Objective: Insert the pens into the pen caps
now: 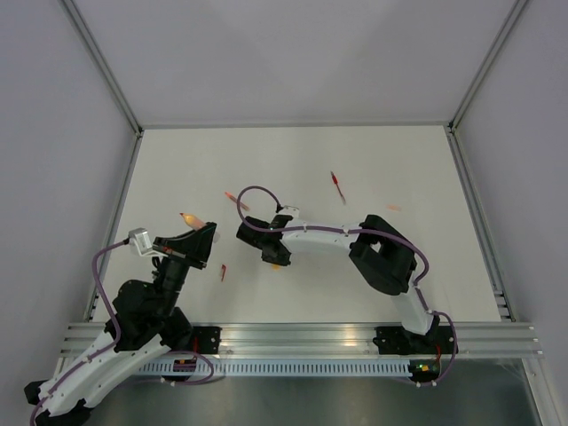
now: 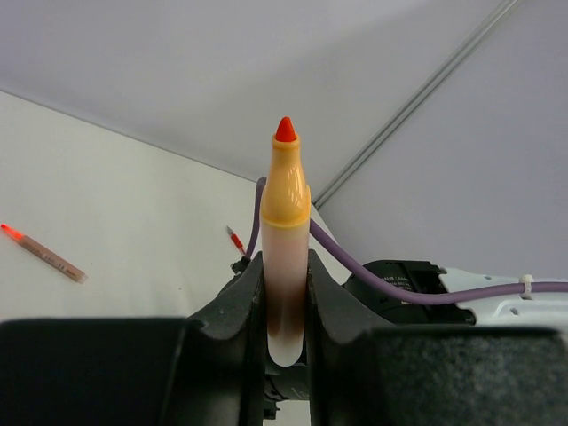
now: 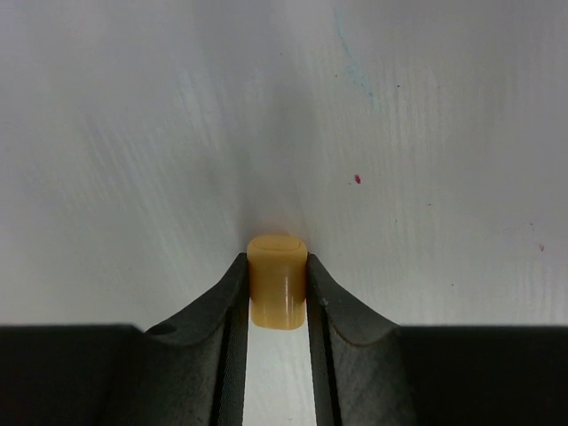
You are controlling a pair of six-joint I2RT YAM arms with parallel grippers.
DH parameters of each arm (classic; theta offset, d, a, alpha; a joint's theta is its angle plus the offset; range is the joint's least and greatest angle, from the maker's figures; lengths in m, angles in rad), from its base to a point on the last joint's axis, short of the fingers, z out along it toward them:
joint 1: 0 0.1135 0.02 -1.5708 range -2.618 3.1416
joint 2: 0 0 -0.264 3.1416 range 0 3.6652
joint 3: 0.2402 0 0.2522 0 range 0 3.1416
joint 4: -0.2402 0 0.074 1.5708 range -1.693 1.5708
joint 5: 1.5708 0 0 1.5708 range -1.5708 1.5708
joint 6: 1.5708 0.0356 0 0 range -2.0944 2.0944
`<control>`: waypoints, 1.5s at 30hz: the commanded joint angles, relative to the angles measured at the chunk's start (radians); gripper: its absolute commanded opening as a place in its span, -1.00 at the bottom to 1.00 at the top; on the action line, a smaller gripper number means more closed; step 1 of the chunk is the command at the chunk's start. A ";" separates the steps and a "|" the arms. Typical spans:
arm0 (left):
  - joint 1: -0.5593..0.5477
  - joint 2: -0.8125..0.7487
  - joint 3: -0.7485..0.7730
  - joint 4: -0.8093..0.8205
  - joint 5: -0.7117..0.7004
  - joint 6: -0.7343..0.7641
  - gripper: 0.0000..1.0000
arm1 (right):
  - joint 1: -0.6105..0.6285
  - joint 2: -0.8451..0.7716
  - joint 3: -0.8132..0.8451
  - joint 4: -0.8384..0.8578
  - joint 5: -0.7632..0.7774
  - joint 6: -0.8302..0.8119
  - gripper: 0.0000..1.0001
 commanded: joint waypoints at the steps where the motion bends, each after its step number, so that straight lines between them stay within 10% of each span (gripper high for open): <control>1: -0.002 0.064 0.002 0.060 0.066 0.026 -0.95 | -0.017 -0.089 -0.086 0.087 0.035 -0.113 -1.00; 12: -0.002 0.566 0.101 0.282 0.536 0.107 -0.95 | -0.106 -0.594 -0.199 0.270 0.233 -0.765 -1.00; 20: -0.003 0.761 0.153 0.414 0.942 0.115 -0.95 | -0.103 -0.853 -0.205 0.446 0.034 -0.962 -1.00; 45: -0.002 0.764 0.164 0.384 0.909 0.097 -0.95 | 0.018 -0.991 -0.436 0.684 -0.088 -0.858 -1.00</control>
